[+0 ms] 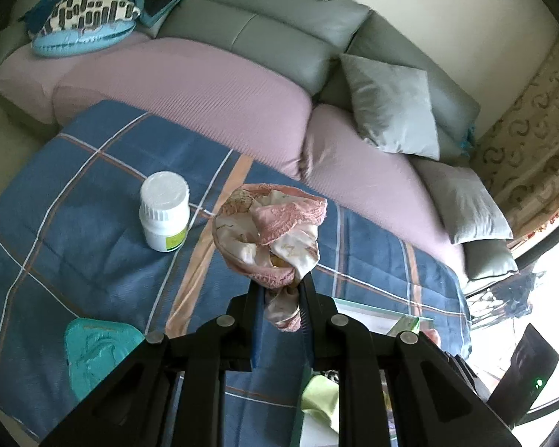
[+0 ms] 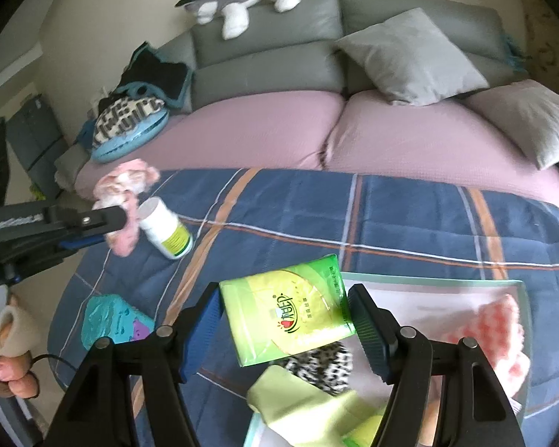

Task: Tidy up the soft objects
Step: 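Lift the pink cloth and tissue pack and carry both over the white tray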

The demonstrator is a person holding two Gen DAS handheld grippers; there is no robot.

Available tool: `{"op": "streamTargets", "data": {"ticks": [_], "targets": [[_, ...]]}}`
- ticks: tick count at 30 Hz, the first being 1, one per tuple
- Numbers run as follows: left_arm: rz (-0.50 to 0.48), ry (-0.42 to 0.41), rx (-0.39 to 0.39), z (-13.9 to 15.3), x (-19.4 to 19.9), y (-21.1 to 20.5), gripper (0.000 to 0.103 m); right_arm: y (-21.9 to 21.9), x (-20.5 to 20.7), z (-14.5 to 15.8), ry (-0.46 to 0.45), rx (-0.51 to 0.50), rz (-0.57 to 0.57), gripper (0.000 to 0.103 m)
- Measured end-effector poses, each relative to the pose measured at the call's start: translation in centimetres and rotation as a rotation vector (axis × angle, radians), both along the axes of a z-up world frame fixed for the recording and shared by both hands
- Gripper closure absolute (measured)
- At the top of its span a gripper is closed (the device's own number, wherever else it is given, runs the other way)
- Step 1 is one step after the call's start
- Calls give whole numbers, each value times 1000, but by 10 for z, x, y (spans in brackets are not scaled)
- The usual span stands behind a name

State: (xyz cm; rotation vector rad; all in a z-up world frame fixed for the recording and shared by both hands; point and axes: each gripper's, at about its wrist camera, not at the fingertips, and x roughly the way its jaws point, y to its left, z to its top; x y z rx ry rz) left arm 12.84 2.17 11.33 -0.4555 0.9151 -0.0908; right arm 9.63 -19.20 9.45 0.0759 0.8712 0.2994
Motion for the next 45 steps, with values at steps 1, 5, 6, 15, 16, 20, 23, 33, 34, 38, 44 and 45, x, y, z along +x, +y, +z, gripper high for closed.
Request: {"op": "streamTargets", "data": {"ticks": [1,5,6,15,16,20,23,33,34,38,44,45], "targets": [[-4,-4,4,2,-3,-2,85,-3,-2,2,-3,-1,-8,32],[-37,-14,6,9,-13,-15,85,-21,-10,7,-11,-14,-54,32],[-44,-15,6,10,-15,-18,85,-24,-12,8,-12,-11,-61,32],[-119,-15,15,19,-36,-48,85,-56,-38,7,9,24,-133,32],[-124,-14,16,19,-38,-51,85,-59,-41,7,12,26,-139,32],[-142,-14,24,22,-43,-61,85,-70,-51,3,27,31,-162,32],[-162,-10,36,22,-46,-72,85,-79,-56,1,34,30,-178,32],[-252,20,97,12,-53,-115,85,-104,-63,-7,49,14,-240,32],[-260,23,102,9,-53,-118,85,-107,-63,-9,52,12,-248,32],[-307,53,125,-6,-54,-138,85,-118,-62,-15,63,19,-271,32],[-376,109,148,-35,-51,-164,85,-123,-59,-27,88,-6,-287,31],[-380,118,148,-39,-50,-166,85,-124,-58,-29,91,-6,-287,31]]}}
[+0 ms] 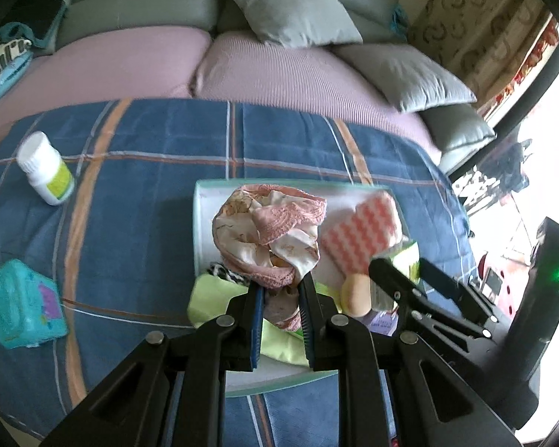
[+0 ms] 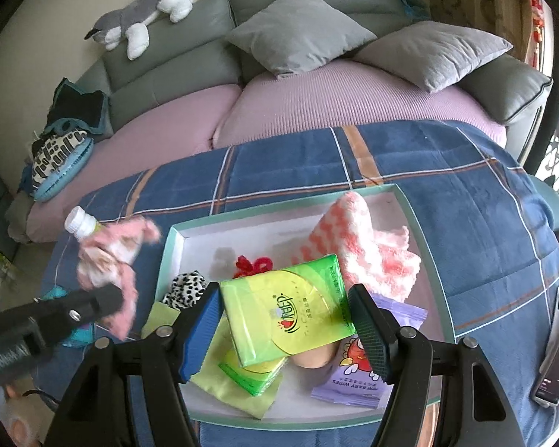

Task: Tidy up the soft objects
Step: 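Lift the pink cloth and tissue pack and carry both over the white tray, then open both tools to drop the pink cloth and tissue pack into the tray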

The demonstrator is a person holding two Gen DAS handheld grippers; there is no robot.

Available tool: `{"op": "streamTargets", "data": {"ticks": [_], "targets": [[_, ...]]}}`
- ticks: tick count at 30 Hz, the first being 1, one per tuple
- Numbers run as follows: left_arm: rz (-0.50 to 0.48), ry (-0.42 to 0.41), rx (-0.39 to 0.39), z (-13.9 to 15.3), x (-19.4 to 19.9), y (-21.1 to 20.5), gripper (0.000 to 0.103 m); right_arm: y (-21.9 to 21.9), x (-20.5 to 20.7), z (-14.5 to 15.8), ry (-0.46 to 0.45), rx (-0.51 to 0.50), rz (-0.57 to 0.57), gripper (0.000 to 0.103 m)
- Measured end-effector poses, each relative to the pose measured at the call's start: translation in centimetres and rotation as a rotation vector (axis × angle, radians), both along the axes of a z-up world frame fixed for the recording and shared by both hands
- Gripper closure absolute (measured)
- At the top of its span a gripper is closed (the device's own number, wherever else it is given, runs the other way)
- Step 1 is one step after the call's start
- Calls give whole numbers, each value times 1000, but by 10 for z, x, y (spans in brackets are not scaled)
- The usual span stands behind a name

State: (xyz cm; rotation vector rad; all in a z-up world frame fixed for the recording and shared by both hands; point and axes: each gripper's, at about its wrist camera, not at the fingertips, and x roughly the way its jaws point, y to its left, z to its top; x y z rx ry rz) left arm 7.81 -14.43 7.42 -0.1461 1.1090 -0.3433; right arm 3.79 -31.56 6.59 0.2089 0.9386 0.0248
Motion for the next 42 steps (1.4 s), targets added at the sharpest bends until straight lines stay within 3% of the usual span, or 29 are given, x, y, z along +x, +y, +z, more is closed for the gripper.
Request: {"op": "streamTargets", "data": {"ticks": [10,35,37,39,42], "targets": [[-18,102,6,-42,8,-8,85,0,9,-26,74,-35,-2,31],[-36,191,33,-87,14,-16,85,3,15,-43,112,-56,8,31],[-42,183,36,-83,13,-16,83,4,15,-42,109,-59,10,31],[-47,171,38,-77,13,-16,74,5,15,-39,101,-74,13,30],[-46,151,41,-68,13,-17,68,6,13,-33,81,-86,12,29]]}}
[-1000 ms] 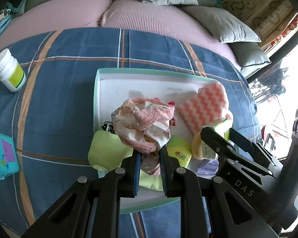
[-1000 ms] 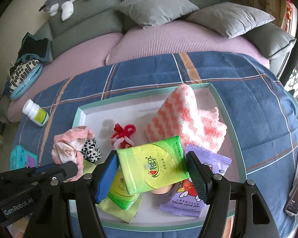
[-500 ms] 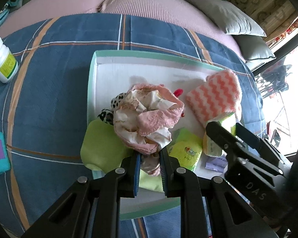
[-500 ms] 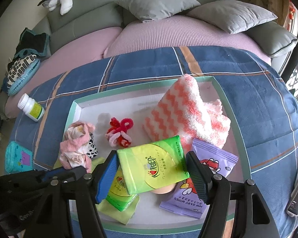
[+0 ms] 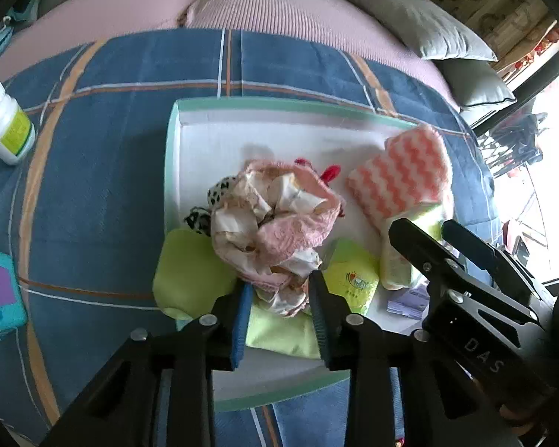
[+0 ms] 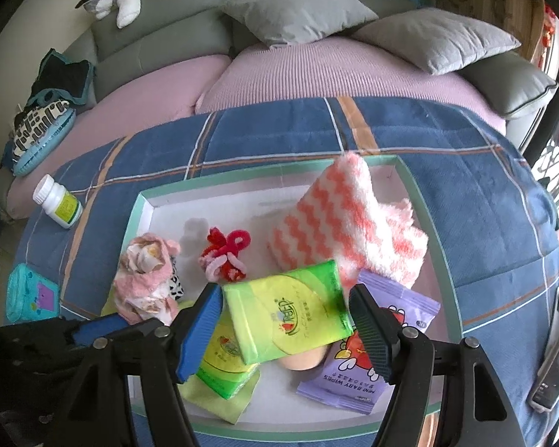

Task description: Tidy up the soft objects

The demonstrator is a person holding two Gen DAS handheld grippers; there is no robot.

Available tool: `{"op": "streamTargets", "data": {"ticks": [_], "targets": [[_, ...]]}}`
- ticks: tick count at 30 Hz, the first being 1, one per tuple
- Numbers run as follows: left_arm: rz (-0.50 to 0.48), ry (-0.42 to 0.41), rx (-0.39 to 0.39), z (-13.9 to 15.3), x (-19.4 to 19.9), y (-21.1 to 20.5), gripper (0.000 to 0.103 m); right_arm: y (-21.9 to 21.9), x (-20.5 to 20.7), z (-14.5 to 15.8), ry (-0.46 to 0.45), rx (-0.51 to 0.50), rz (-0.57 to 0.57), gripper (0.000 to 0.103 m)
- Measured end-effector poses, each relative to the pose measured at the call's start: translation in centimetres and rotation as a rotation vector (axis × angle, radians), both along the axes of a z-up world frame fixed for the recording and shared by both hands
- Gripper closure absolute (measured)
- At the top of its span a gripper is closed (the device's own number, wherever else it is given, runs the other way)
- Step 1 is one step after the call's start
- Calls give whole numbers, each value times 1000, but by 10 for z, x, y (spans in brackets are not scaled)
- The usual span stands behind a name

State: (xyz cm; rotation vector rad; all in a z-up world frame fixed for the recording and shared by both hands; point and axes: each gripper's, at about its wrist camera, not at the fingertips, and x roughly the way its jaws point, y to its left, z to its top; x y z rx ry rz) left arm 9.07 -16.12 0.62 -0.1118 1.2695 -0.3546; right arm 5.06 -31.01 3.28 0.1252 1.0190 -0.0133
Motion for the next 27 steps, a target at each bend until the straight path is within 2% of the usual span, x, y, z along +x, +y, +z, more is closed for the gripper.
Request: {"op": "streamTargets", "data": {"ticks": [3,10,18,19,21,27], "targets": [[7,-21,-3,9,-1,4,62,-3,-2,7,-21,12,-9,26],[26,-83,-2,32,1,12,60,-3,-6,20,-56,15,-12,25],[89,-101,62,29,8,25,57,-4,-4,17,-46,3,-15,25],[100,-101,70,28,9,28,55,-4,-4,17,-44,0,-14,24],[117,-103,85,25,10,33,30,-3,-5,15,-39,-7,-10,21],[163,-113,124,18,12,46,28,0,-4,12,-34,-27,-5,14]]}}
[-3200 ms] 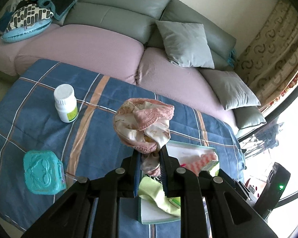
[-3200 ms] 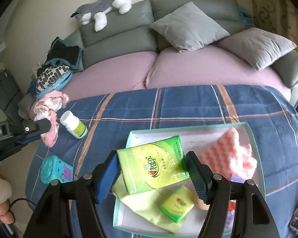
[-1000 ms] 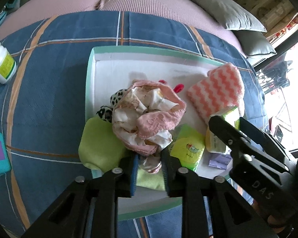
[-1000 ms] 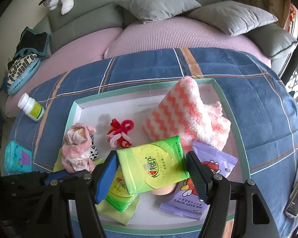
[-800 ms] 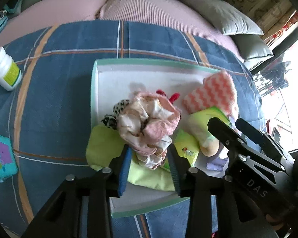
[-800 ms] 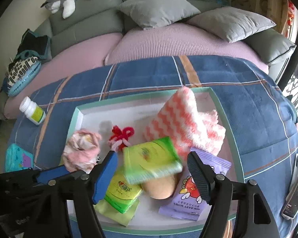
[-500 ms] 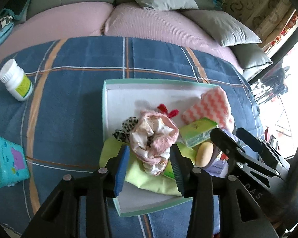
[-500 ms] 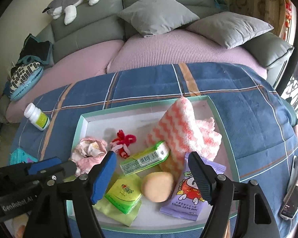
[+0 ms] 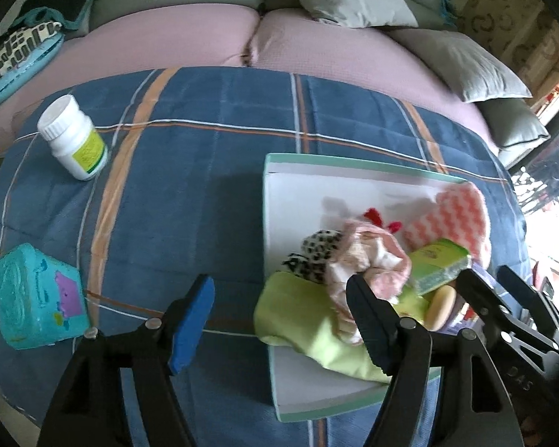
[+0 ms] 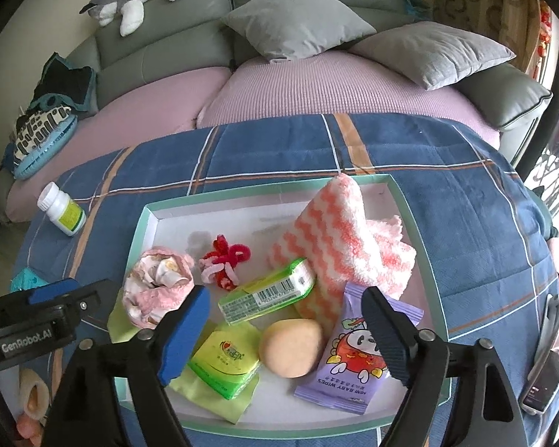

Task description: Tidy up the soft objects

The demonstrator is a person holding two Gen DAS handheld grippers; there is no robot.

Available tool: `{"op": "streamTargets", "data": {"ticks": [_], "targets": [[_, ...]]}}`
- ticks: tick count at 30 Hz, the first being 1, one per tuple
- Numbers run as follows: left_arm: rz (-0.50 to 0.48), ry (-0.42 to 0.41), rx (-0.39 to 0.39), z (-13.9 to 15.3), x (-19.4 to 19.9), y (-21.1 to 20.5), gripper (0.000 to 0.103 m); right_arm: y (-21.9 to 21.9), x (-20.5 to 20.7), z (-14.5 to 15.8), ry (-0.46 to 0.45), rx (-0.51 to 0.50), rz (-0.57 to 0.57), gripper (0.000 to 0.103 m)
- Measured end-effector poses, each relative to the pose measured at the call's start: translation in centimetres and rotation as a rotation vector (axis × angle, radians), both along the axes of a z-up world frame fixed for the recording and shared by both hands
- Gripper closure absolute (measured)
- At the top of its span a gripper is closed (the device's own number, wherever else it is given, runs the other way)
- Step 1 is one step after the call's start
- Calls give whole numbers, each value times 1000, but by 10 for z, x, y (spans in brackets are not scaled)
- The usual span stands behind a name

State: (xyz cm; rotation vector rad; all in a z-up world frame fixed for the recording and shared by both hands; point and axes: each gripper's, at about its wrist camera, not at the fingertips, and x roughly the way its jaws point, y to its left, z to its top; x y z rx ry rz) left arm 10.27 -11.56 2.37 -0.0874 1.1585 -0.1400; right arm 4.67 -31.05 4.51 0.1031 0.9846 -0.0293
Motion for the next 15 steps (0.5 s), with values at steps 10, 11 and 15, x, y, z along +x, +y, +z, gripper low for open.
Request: {"op": "streamTargets", "data": {"ticks": [10,11,15], "targets": [[41,-80,116,-8,2,11,8,-6,2,-3,12,-18,-43,0],[44,-78,115,-9,2,12,8,-6,2,-4,14,-19,-42,0],[44,-79,127,-11,2,13,8,-5,2,-6,20,-24,-38,0]]}}
